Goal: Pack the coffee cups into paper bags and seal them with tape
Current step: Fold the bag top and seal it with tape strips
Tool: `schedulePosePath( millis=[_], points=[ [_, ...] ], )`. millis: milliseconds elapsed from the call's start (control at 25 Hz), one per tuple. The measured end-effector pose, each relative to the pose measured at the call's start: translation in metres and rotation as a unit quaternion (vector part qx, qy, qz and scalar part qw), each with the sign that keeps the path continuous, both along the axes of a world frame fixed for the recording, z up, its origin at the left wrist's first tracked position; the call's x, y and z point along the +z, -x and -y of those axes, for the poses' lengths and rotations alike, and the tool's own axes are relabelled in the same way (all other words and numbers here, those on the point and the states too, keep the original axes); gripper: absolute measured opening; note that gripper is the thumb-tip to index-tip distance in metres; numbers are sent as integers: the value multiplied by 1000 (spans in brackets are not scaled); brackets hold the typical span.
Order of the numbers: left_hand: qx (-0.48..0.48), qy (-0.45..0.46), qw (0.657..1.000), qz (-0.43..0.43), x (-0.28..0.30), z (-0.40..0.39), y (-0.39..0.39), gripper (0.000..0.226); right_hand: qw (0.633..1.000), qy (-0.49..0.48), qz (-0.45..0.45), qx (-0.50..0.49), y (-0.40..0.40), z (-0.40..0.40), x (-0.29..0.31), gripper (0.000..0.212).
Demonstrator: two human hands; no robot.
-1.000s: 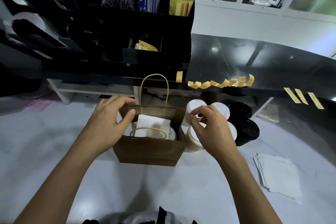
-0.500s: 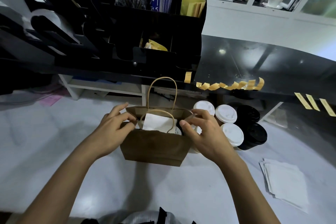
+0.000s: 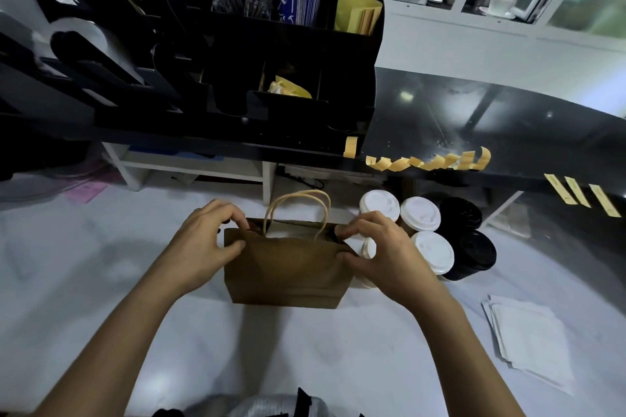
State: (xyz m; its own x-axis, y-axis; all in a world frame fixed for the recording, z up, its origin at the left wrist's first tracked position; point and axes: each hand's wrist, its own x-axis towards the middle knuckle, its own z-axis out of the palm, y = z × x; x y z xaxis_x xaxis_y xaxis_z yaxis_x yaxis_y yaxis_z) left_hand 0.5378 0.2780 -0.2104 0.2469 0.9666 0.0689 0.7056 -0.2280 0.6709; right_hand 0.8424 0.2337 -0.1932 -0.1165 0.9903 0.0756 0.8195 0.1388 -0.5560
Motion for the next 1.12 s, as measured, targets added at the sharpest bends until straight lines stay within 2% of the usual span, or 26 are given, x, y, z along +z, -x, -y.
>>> schedulePosePath(
  millis=[120,240,320,440,520,760,960,1120],
  points=[
    [23,7,999,25,-5,-5,2,33,999,-7,-25,-30,0,-2,-1,30],
    [4,21,999,41,-8,-9,4,44,999,22,-36,-30,-4,-6,1,57],
    [-30,19,999,31,-10,-11,5,49,998,51,-13,-24,-5,-9,0,64],
    [-51,11,998,34,-12,-14,8,44,997,38,-38,-56,-2,-10,0,60],
    [-56,14,997,44,-12,-14,10,50,995,25,-54,-81,1,-5,-2,59],
    [-78,39,995,43,-9,-14,12,71,998,44,22,-31,7,-2,-10,41],
    [-84,34,995,34,-10,-17,14,68,994,75,80,21,7,-8,-5,40],
    [-89,21,995,40,-14,-21,16,56,997,62,44,16,6,-12,-6,40]
  ],
)
